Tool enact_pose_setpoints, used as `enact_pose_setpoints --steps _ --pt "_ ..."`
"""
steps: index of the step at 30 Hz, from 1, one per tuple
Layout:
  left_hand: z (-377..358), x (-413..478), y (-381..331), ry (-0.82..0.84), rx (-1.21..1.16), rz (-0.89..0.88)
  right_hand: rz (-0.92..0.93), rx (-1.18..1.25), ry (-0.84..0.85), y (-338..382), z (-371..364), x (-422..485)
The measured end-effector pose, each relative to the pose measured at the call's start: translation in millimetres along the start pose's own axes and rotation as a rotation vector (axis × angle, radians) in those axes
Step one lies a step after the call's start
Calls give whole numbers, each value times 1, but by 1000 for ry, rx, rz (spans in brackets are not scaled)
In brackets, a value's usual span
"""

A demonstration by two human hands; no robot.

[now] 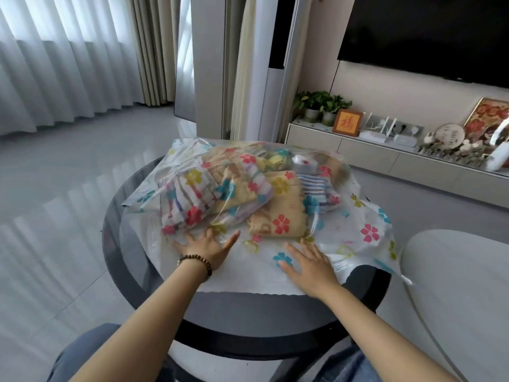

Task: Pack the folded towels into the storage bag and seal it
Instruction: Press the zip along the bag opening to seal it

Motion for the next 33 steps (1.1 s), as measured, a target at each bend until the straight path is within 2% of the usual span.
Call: enact_pose_setpoints --steps 2,6,9,14,18,21,23,26,28,30,33 --pt "17 1 12 -44 -55 91 47 -11 17 22 -1 -4" --pt "43 2 32 -99 -86 163 155 23 54 72 2 -11" --pt "46 5 32 -150 -55 115 204 18 112 104 2 -18" --pt "44 -15 -10 -277 -21 -50 300 97 265 136 13 -34" --pt "31 -31 -57 -253 -191 -174 304 116 237 85 45 -50" --pt "21 -64 -114 -237 -243 -361 137 279 153 1 61 -60" --pt "6 -85 -147 -173 -254 -428 -6 433 30 -60 67 -66" --pt "-29 -110 -179 -1 -398 -438 -242 607 -106 -137 55 -81" --pt "-65 -128 -196 179 -500 -449 -369 779 -97 -165 33 -95" --pt "-104 -151 -206 405 -538 -428 -414 906 -19 -171 10 -106" --pt "-165 -183 -199 735 -413 -301 -408 1041 52 -164 -9 -112"
Point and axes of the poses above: each hand's wrist, its own x-axis towards the middle knuckle, its own z-axis out of the back of the hand, y = z × x, the point moved 10 cm from there along x, towards the middle knuckle, and after that the axes turned 12 degrees about -x, right-handed, at the moved point
